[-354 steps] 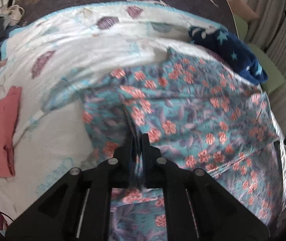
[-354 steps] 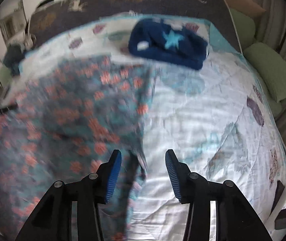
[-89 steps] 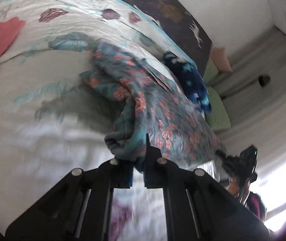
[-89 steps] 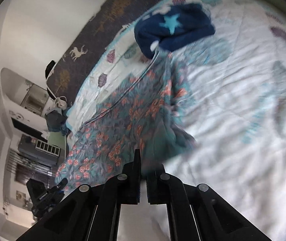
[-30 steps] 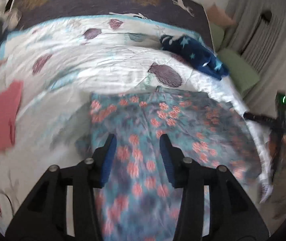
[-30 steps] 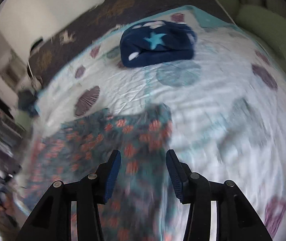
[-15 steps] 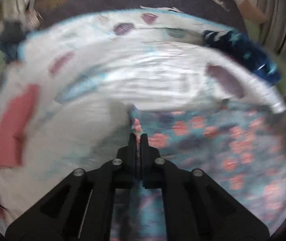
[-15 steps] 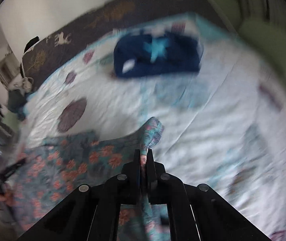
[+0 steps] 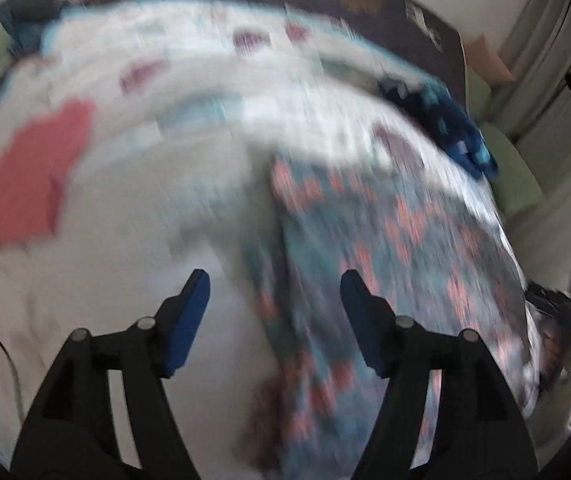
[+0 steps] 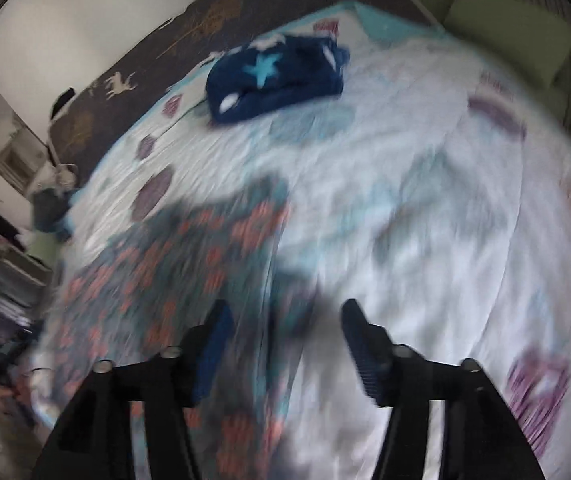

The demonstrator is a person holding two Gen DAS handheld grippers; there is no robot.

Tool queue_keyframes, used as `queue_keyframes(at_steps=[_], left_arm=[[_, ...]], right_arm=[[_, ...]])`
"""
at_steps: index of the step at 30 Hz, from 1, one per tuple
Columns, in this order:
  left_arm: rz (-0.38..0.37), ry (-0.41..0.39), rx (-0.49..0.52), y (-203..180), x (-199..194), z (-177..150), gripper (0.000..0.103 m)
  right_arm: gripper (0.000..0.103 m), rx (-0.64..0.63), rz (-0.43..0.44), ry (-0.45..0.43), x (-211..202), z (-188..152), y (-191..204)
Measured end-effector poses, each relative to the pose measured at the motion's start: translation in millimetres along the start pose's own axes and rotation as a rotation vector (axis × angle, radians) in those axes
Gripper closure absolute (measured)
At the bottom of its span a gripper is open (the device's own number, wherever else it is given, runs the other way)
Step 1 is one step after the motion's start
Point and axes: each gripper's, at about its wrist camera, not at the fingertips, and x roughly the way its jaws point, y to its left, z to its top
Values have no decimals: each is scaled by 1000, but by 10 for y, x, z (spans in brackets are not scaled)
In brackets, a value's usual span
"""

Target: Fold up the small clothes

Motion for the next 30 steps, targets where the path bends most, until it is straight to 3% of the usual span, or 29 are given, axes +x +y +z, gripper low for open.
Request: queue_keyframes(at_steps=[2, 3, 4, 5, 6, 7, 8, 9, 11, 12, 13, 14, 15, 17, 18, 19, 21, 23, 24, 25, 26, 28, 30], left_arm=[[4, 73, 1, -34, 202, -192, 36], [54, 67, 35, -82, 277, -293, 39], [85, 42, 82, -159, 258, -323, 52], [87, 46, 90, -189, 227, -329, 67], [74, 46, 58, -197, 169, -322, 95], [59, 42, 13, -180, 77, -313, 94], [66, 24, 10, -168, 9, -322, 94], [89, 24, 20, -145, -23, -339, 102], [299, 50, 25, 49, 61, -416, 102], [291, 63, -10, 143, 92, -431, 102], [206, 26, -89, 277, 6, -469, 102], [173, 20, -117, 318, -48, -485, 102], [133, 4, -139, 340, -125, -502, 102], [92, -34, -118, 284, -271, -542, 100], [77, -31, -99, 226, -302, -551, 88], [51, -20, -82, 157, -340, -573, 66], [-11, -10, -63, 61, -374, -579, 40], [-62, 27, -22, -79, -288, -688, 38], [-46, 58, -6, -113, -214, -712, 38], [16, 98, 30, -146, -76, -805, 43], [25, 55, 63, -174, -96, -846, 43], [39, 23, 110, -217, -140, -912, 46], [21, 24, 70, -179, -169, -903, 48]], right_arm=[[31, 50, 95, 43, 97, -133, -45], [29, 61, 113, 50, 150, -159, -35], [31, 47, 105, 29, 181, -155, 3], [40, 12, 85, 13, 205, -139, 67], [86, -19, 32, 8, 240, -113, 153], [97, -18, 16, 26, 270, -92, 197], [97, -6, -1, 12, 235, -82, 254], [97, -27, -26, -15, 199, -76, 304], [97, -80, -90, -43, 154, -80, 359], [92, -89, -124, -13, 229, -82, 325], [89, -110, -151, 40, 371, -92, 276], [89, -127, -140, 22, 391, -110, 267], [82, -128, -146, 3, 341, -116, 291], [55, -130, -245, -13, 224, -93, 352], [44, -122, -318, -44, 139, -92, 377], [44, -120, -357, -82, 48, -89, 402], [44, -131, -308, -112, -123, -111, 480], [44, -150, -201, -111, -231, -176, 576], [44, -167, -102, -86, -242, -260, 650], [45, -179, -41, -61, -220, -344, 678], [47, -197, 5, -24, -147, -444, 720], [55, -255, -81, 88, 120, -658, 710], [55, -301, -110, 17, 113, -774, 699]])
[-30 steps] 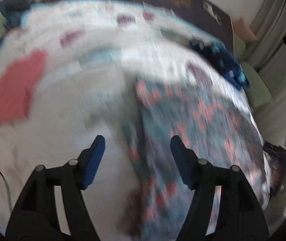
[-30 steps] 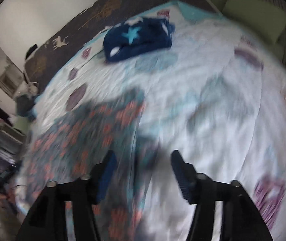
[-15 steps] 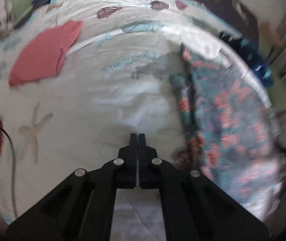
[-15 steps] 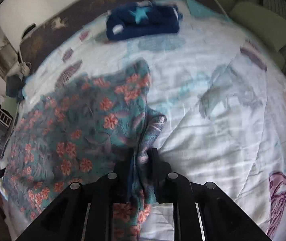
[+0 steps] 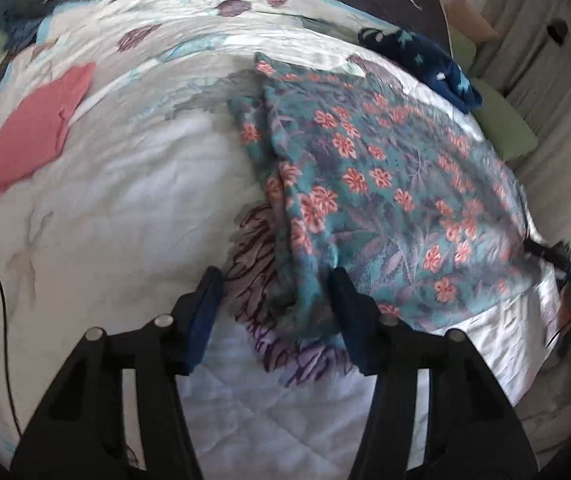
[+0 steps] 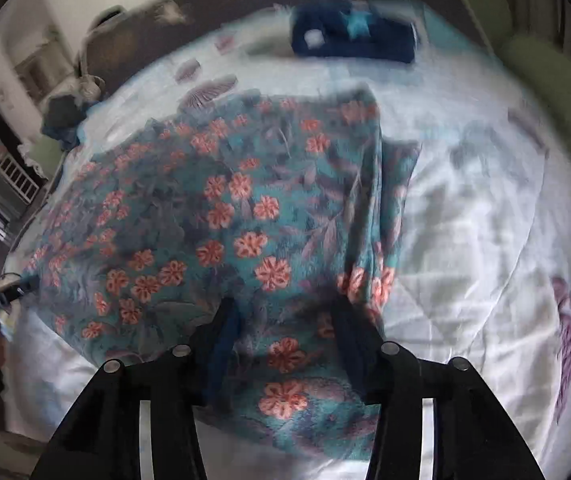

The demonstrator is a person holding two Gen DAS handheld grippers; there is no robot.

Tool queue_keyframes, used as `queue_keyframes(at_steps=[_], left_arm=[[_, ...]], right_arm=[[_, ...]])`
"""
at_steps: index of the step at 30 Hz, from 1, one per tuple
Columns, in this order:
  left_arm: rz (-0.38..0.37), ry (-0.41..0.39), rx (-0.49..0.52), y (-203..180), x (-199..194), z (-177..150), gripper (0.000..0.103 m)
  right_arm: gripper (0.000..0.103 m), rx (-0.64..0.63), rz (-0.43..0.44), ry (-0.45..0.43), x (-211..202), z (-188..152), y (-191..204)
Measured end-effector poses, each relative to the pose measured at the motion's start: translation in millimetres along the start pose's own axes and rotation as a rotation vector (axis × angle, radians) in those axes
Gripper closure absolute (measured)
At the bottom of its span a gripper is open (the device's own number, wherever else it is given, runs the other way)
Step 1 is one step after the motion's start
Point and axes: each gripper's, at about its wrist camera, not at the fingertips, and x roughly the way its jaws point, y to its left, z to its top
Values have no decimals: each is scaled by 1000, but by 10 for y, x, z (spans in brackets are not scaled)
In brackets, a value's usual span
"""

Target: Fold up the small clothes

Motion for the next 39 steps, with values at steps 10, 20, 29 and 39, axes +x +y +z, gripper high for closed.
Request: queue_keyframes(at_steps=[10, 20, 29, 39], left_arm=[[-13, -59, -115, 320, -338, -60, 49], [64, -157, -211, 761, -706, -11, 46], [37, -154, -257, 1042, -706, -62, 46], [-91, -101, -237, 894, -437, 232, 40]], right_arm=[[56, -322, 52, -36, -214, -8, 1371], [56, -936, 37, -137, 298, -744, 3326], [58, -1010, -122, -198, 800, -743, 3763], [97, -712, 64, -220, 392, -377, 3533]])
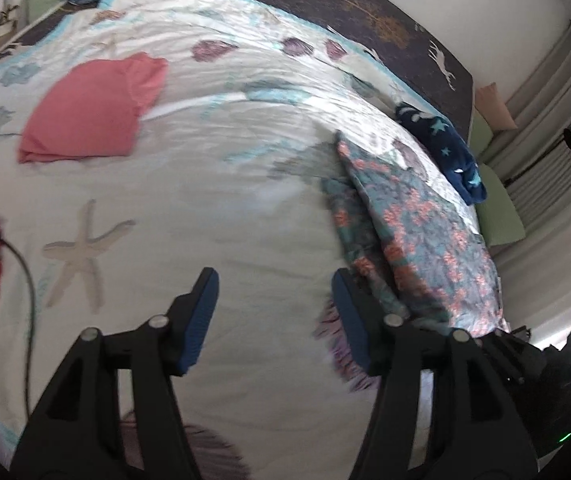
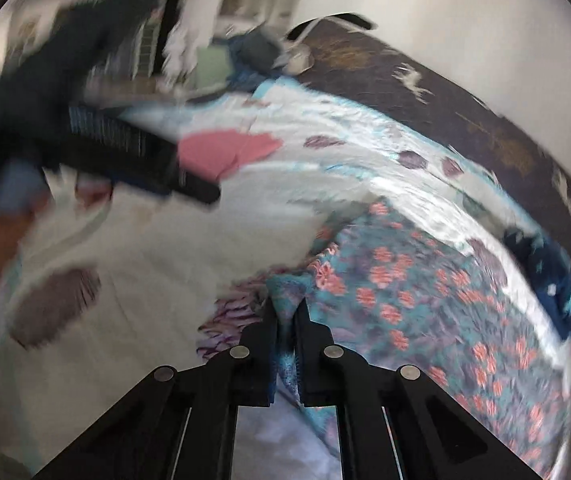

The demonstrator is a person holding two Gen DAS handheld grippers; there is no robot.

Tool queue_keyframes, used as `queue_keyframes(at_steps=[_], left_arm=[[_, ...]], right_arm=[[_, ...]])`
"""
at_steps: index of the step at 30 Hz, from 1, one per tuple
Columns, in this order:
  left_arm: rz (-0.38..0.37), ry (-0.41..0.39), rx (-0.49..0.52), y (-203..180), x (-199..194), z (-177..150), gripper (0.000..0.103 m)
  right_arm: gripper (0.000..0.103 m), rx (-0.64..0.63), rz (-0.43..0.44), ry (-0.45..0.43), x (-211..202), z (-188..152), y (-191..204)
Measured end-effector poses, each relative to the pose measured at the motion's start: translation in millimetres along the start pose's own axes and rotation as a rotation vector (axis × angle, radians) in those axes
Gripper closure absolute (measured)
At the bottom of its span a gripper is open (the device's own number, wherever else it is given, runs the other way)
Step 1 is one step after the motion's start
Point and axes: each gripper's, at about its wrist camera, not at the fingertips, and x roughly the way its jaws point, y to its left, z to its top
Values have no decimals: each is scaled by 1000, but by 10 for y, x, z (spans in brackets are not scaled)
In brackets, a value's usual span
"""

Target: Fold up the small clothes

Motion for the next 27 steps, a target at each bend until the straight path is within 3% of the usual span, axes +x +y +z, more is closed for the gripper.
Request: queue_keyframes(at_steps=[4, 8, 13, 15, 17, 18, 19, 20, 24, 27], left_arm=[[-141, 23, -1, -259, 202, 163, 29], [-185, 86, -14, -493, 476, 291, 28], [-278, 173, -112, -705, 813, 480, 28], [-272, 189, -120, -777, 911, 568, 28], [-218, 210, -103, -875, 1041, 655, 28], [-201, 215, -88, -905, 1088, 675, 40], [-177, 218, -62, -956, 1138, 706, 82], [-156, 233, -43, -990, 1176, 730, 95], [-120, 220, -23, -1165, 1149, 802, 94], [-135, 206, 23, -1432, 1087, 854, 94]], right_arm=[[98, 249, 88, -24, -224, -25, -535], [98, 423, 175, -29, -308, -103, -922], [98, 420, 203, -23, -323, -124, -921], [98, 402, 217, -25, -325, -110, -872], [98, 391, 229, -29, -336, -110, -829], [98, 388, 235, -31, -328, -109, -829], [98, 385, 241, -33, -322, -109, -824], [98, 385, 248, -36, -330, -112, -821], [98, 400, 270, -59, -403, -160, -883], [98, 429, 272, -85, -494, -221, -1001]])
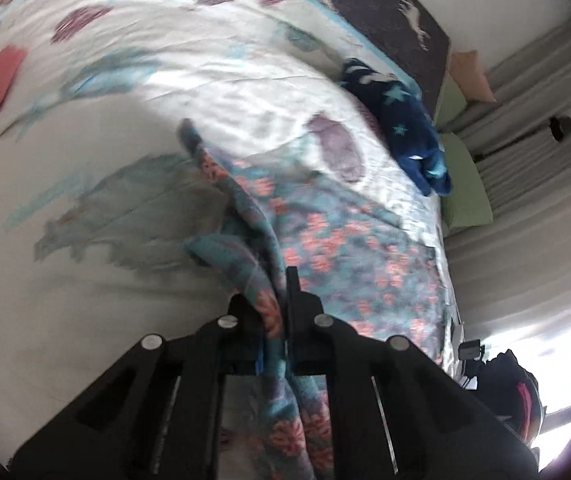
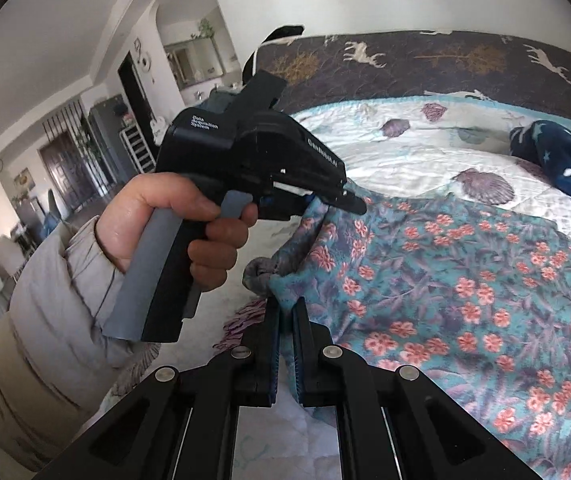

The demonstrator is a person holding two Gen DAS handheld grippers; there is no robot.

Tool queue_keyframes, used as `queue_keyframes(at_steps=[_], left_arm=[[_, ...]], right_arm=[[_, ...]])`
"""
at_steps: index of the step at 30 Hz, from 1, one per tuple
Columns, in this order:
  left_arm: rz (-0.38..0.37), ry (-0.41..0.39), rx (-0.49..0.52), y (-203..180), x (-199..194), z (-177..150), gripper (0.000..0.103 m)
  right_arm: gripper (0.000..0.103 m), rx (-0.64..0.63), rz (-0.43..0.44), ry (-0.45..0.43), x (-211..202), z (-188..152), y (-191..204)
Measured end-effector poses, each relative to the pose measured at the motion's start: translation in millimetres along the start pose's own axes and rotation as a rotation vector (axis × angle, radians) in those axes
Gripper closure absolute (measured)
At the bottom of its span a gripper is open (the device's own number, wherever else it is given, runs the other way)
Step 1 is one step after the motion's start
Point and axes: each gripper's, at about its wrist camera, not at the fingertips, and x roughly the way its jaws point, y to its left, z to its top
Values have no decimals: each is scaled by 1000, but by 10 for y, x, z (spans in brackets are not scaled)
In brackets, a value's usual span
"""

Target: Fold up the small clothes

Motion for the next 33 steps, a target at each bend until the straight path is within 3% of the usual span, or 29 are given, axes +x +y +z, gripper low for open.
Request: queue_keyframes(at_steps=[11, 22, 27, 30, 33], left_arm=[[5, 31, 215, -1200, 223, -92, 94], [-31, 180, 458, -2564, 1115, -562, 95], [-2, 270, 510, -2836, 1572, -833, 95], [21, 318, 555, -2840, 1700, -1024, 94], [19, 341, 561, -2810, 1698, -1101, 86]], right_arm=[[98, 170, -4, -119, -737, -188, -592], [98, 341, -186, -244, -1588, -629, -1212], [98, 476, -265, -212, -1775, -976, -1591], [98, 558, -231, -161, -1786, -1177, -1735], [97, 613, -214, -87, -1731, -1364, -1871]])
